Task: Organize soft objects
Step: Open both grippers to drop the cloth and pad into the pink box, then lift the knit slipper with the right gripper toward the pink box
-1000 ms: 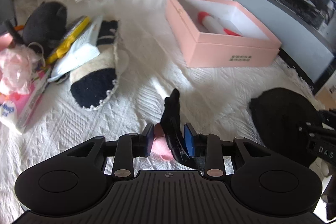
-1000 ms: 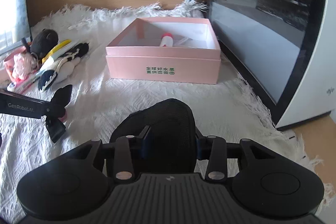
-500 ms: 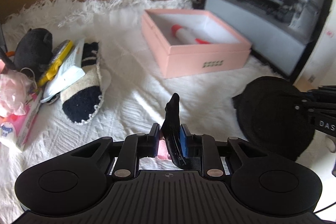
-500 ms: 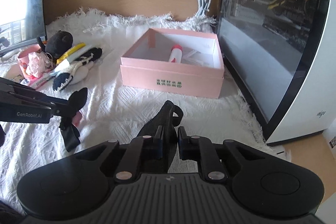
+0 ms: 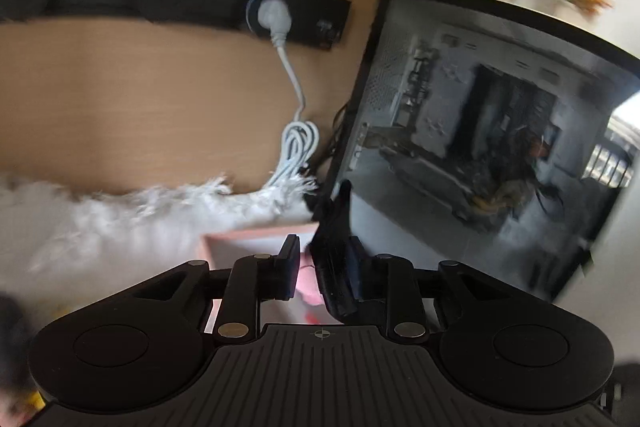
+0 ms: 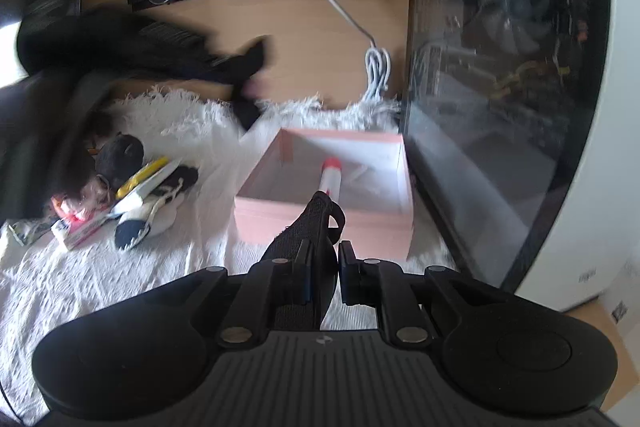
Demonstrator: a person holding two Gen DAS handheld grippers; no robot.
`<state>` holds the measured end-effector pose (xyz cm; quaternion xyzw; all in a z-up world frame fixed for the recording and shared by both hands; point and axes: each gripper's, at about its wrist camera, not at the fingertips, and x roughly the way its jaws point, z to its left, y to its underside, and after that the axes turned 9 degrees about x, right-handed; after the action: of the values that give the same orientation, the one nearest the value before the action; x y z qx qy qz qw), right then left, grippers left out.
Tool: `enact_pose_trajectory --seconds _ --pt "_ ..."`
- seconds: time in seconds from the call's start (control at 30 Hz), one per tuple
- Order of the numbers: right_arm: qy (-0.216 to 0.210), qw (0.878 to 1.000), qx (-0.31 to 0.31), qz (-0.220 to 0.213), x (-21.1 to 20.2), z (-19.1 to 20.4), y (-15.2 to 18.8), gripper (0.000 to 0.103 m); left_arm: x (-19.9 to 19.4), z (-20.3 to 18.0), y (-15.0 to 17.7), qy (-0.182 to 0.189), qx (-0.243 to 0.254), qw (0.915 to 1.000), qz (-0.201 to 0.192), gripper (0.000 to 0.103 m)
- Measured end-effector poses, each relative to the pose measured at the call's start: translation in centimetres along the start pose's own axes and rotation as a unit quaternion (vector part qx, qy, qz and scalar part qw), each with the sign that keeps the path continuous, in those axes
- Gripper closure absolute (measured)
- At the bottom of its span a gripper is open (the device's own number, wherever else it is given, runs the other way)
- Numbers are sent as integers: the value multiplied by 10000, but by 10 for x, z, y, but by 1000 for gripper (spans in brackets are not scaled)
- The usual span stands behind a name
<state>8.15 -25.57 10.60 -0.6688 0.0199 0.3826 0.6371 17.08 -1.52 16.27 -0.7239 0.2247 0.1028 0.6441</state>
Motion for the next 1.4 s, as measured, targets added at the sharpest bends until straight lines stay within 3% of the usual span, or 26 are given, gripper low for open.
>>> enact_pose_trajectory --seconds 0.13,0.33,0.4,0.53,0.57,0.67,0.77,0.83,0.97,1.17,1.3,1.4 --pt "258 9993 -220 -154 11 4 -21 91 30 21 5 -316 -185 9992 163 75" --pt "713 9920 -784 -684 35 5 -75 91 13 38 74 -268 -844 9945 562 75" --pt "1046 9818 -1268 -946 60 10 -90 91 2 40 95 -332 -1007 9922 658 75" --pt "1725 9481 -2317 -1330 128 23 -92 90 -27 45 129 -632 -1214 9876 770 75" --pt "1663 9500 -2366 -1175 144 25 -90 88 -34 46 136 -721 -1207 9869 787 75" --pt "838 9814 -1695 -320 165 27 -78 76 -52 52 152 -1023 -1204 9834 890 75" --pt "162 9909 -1337 -7 159 40 -48 61 -68 58 165 -1205 -1245 9799 986 75" --pt "-142 9909 -1330 121 153 49 -29 54 -79 64 173 -1312 -1290 9774 1039 75" --pt "-638 9895 -1235 395 144 61 -9 49 -93 72 185 -1552 -1491 9710 1046 75" --pt "-1364 9858 -583 790 145 77 -11 39 -110 72 193 -1828 -1611 9645 1018 75" --pt "-2006 9735 -44 1098 160 97 -21 31 -119 70 198 -1956 -1586 9614 1112 75" --pt "-2229 9655 311 1308 181 117 -24 31 -125 70 202 -2041 -1641 9579 1176 75"
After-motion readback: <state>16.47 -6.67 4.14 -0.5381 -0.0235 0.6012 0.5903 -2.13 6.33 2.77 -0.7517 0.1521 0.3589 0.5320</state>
